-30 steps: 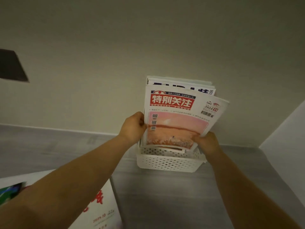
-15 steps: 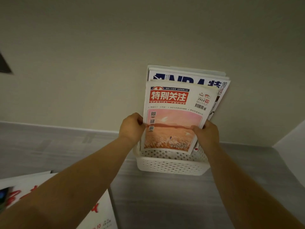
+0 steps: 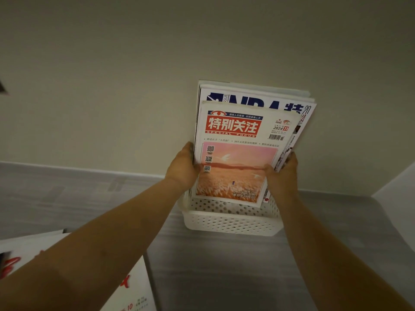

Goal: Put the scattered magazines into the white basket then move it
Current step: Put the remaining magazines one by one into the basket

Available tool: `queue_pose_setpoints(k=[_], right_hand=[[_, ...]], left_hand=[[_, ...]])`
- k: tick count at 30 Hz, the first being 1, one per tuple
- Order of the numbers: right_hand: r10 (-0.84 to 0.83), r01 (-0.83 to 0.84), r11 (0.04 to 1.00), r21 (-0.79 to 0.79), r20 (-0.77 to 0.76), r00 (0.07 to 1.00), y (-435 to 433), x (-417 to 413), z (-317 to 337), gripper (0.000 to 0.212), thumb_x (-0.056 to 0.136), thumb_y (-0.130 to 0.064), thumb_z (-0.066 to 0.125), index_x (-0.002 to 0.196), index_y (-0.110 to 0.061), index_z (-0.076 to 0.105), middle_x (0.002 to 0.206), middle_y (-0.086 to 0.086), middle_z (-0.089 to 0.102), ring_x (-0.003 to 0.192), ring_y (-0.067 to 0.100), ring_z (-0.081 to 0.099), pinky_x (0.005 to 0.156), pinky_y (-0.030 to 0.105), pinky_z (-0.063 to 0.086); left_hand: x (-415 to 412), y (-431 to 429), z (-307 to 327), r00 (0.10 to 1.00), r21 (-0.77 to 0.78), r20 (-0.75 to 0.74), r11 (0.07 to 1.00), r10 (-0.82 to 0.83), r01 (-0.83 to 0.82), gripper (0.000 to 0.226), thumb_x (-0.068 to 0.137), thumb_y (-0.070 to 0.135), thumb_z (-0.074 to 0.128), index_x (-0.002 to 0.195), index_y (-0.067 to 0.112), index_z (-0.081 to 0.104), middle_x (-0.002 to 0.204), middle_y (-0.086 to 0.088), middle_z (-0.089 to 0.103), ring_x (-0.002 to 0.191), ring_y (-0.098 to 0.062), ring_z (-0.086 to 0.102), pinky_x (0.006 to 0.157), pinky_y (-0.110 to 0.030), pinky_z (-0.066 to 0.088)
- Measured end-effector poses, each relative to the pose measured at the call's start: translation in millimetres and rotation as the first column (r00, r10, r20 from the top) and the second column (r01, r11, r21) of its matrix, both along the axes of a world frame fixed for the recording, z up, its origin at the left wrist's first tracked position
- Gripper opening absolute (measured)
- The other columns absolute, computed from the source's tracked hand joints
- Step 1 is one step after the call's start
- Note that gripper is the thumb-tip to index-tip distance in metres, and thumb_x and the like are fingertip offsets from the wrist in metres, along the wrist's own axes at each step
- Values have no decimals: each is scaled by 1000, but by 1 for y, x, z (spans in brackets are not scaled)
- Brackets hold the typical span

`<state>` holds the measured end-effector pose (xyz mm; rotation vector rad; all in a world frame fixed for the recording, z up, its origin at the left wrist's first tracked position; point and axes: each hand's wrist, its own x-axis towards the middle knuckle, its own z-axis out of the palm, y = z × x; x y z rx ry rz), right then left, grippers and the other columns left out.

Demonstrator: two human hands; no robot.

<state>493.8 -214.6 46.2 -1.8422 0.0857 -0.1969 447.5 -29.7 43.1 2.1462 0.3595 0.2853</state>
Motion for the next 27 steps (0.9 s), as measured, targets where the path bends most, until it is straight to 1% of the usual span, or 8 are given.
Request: queue_pose_setpoints(k=[6, 11, 13, 15, 17, 19, 23, 27], right_hand=[[92, -92, 996, 10, -16, 996, 2, 3, -3, 69, 84, 4, 50, 139, -19, 15, 143, 10, 37, 127, 30, 42, 98, 48, 40], [80, -80, 996, -31, 26, 996, -1, -5, -2, 68, 81, 4, 56, 136, -19, 24, 137, 10, 43, 123, 29, 46, 94, 48, 44], [25, -19, 997, -80, 66, 998, 1, -16, -2, 71, 78, 6, 57, 137, -19, 25, 136, 12, 41, 125, 29, 43, 95, 47, 44], [-46, 65, 984, -166, 112, 993, 4, -33, -2, 72, 78, 4, 58, 138, -18, 24, 138, 13, 38, 127, 31, 38, 97, 51, 43], [-67, 111, 960, -256, 176, 982, 10, -58, -4, 70, 78, 1, 59, 137, -15, 25, 141, 15, 36, 130, 32, 33, 101, 56, 40], [-22, 96, 946, -309, 235, 972, 20, -92, -9, 67, 77, 0, 59, 135, -12, 28, 142, 15, 35, 132, 33, 30, 107, 54, 33], [257, -164, 877, -451, 153, 954, 49, -178, -29, 59, 81, -4, 55, 135, -13, 32, 149, 10, 23, 138, 27, 17, 111, 39, 20], [546, -486, 681, -548, -62, 836, 89, -262, -56, 54, 88, -22, 47, 137, -25, 24, 154, -5, 6, 140, 16, 6, 114, 27, 10]], left_hand=[[5, -3, -10, 999, 88, -14, 996, 30, -28, 33, 90, 15, 43, 123, 16, 43, 122, -11, 60, 107, -30, 57, 77, -28, 39], [-7, -1, -7, 999, 73, -33, 997, -25, 28, 37, 89, 20, 48, 125, 16, 42, 126, -10, 58, 111, -29, 55, 85, -33, 44], [-24, 1, -4, 998, 75, -68, 997, -10, 15, 47, 89, 23, 48, 133, 13, 35, 136, -10, 49, 121, -28, 48, 96, -36, 41], [-51, 8, -4, 994, 100, -104, 995, 27, -17, 54, 90, 25, 47, 138, 14, 27, 146, -9, 36, 132, -25, 35, 107, -36, 30], [-89, 21, -5, 994, 113, -99, 993, 45, -34, 50, 89, 24, 48, 136, 14, 33, 147, -7, 34, 134, -22, 32, 110, -31, 24], [-136, 38, -7, 991, 72, -96, 993, 97, -90, 42, 88, 20, 50, 129, 13, 43, 143, -8, 40, 130, -22, 37, 107, -28, 26], [-241, 72, -19, 941, 24, -211, 964, 265, -267, 34, 88, 16, 51, 122, 15, 53, 135, -12, 50, 121, -28, 48, 100, -33, 37], [-342, 98, -39, 854, 2, -327, 904, 404, -427, 31, 86, 7, 53, 117, 9, 56, 129, -18, 53, 115, -34, 52, 96, -39, 41]])
